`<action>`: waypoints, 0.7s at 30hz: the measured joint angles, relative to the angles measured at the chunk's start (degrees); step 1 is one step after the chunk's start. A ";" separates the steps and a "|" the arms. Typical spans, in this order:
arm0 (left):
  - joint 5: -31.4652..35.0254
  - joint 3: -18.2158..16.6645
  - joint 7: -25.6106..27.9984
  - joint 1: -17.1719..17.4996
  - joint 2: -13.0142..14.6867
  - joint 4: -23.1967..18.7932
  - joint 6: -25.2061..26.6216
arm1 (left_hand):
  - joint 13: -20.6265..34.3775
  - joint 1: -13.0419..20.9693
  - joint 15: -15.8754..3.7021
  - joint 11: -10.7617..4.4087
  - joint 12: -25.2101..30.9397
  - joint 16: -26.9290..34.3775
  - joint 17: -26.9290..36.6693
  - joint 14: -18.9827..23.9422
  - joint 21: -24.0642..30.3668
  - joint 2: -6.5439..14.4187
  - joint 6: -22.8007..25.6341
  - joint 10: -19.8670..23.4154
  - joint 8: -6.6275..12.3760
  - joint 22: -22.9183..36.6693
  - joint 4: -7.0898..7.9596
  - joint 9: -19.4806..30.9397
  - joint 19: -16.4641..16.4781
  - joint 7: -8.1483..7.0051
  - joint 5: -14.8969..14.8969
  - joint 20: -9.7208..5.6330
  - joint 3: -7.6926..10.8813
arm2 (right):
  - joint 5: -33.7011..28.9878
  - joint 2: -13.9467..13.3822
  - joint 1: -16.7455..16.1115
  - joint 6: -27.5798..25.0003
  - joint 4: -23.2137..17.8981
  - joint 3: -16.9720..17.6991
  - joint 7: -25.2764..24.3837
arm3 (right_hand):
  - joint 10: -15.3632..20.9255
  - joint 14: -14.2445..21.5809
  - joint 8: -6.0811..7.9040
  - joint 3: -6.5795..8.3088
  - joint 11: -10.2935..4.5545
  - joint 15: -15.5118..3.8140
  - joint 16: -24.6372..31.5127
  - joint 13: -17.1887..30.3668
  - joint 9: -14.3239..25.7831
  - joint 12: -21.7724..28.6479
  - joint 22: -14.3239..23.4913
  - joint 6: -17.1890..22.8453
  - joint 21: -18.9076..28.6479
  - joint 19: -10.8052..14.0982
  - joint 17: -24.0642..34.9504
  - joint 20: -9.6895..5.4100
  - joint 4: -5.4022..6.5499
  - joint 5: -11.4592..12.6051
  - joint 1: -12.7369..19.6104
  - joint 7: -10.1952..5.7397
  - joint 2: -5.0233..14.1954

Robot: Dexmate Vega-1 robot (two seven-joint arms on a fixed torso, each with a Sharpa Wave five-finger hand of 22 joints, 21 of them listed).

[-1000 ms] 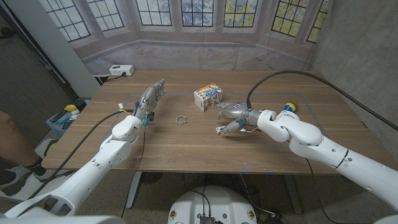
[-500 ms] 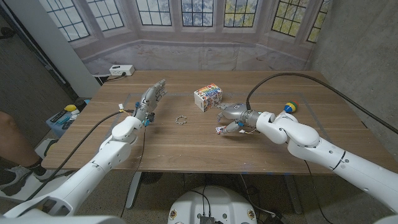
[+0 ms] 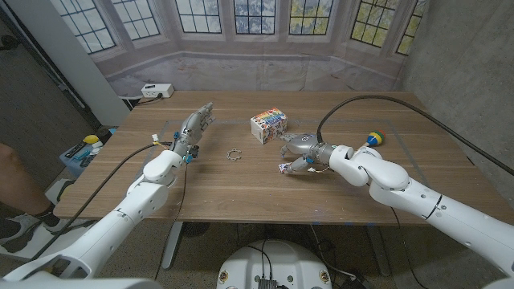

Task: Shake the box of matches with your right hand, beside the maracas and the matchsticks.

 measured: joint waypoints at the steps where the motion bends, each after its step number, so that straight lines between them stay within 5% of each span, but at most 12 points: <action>1: 0.00 0.00 -0.06 -0.02 0.01 0.02 0.00 | 0.00 0.00 0.00 0.00 0.00 0.00 0.00 0.00 0.00 0.00 0.00 0.00 0.00 0.00 0.00 0.00 0.00 0.00 0.00 0.00 0.00 | -0.03 0.02 0.00 -0.04 0.00 -0.03 -0.02 | 0.13 0.00 0.02 0.00 -0.12 0.00 0.00 0.00 0.00 0.00 0.00 0.09 0.00 0.00 0.00 0.00 0.00 0.00 0.00 0.10 0.00; 21: -0.34 -0.02 -1.08 -0.82 0.10 1.21 0.24 | 0.00 0.48 0.00 0.00 0.00 0.00 0.00 0.00 0.00 0.02 0.00 0.00 0.00 0.00 0.00 0.00 0.00 0.00 0.00 0.00 0.00 | -1.22 0.35 -0.31 -0.75 1.12 -0.80 -2.40 | 2.63 1.22 1.75 0.23 -0.59 -0.59 0.45 0.01 0.53 0.44 0.00 4.01 0.24 1.55 0.00 -0.50 0.24 0.00 0.45 -0.93 -0.45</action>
